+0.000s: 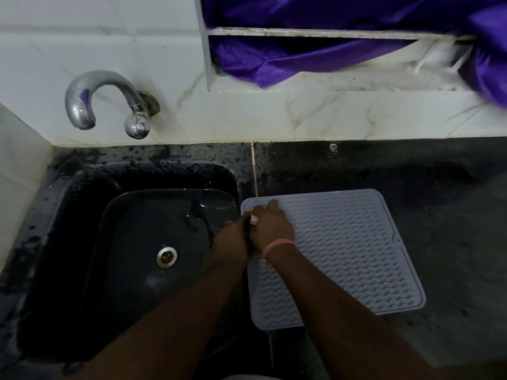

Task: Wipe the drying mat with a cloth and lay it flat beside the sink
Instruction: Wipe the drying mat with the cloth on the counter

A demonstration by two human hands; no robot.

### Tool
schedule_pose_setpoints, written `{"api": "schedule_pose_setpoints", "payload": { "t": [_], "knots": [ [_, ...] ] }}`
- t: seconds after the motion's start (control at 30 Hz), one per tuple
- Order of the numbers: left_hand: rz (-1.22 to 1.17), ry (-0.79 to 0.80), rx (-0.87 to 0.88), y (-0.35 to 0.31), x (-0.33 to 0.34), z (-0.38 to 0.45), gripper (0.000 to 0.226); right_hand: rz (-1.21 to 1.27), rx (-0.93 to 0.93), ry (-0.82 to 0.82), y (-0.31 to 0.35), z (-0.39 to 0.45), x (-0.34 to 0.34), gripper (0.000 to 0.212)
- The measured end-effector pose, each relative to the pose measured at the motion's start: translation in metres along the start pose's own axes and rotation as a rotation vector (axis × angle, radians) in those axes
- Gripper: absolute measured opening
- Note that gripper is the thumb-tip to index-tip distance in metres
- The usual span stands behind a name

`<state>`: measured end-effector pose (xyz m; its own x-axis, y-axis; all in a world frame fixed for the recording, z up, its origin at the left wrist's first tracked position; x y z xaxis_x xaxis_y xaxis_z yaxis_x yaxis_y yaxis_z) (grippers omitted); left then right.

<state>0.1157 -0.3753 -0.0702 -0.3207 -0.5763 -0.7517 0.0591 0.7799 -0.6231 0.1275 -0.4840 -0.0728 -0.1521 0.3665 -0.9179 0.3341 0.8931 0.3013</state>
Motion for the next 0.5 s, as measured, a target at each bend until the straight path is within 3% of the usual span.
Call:
{"api": "schedule_pose_setpoints", "payload": {
  "t": [0.17,0.27,0.33,0.4,0.5],
  "knots": [
    [-0.012,0.031,0.020,0.004,0.002,0.001,0.047,0.074,-0.050,0.120,-0.002,0.009,-0.005,0.020],
    [-0.023,-0.024,-0.014,0.001,0.003,-0.001,0.045,0.379,0.023,0.324,-0.022,0.018,-0.024,0.023],
    [0.064,-0.009,-0.008,0.004,0.005,0.001,0.061,0.671,0.066,0.397,-0.032,0.013,-0.049,0.023],
    [0.095,0.052,-0.026,0.006,0.010,0.002,0.076,0.883,0.108,0.339,-0.054,0.006,-0.071,0.021],
    [0.084,0.089,-0.032,0.003,0.010,0.003,0.087,0.966,0.221,0.216,-0.098,0.001,-0.098,0.014]
  ]
}}
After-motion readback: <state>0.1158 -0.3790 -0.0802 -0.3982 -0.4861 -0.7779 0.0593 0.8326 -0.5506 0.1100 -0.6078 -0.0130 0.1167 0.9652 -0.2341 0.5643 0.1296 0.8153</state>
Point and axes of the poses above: each hand's wrist, its own z-axis towards the middle knuckle, its own x-axis out of the palm, y = z × x, the point moved 1 cm from there along z, towards the middle knuckle, and after that the axes turned 8 degrees about x, right-handed, at the moved point
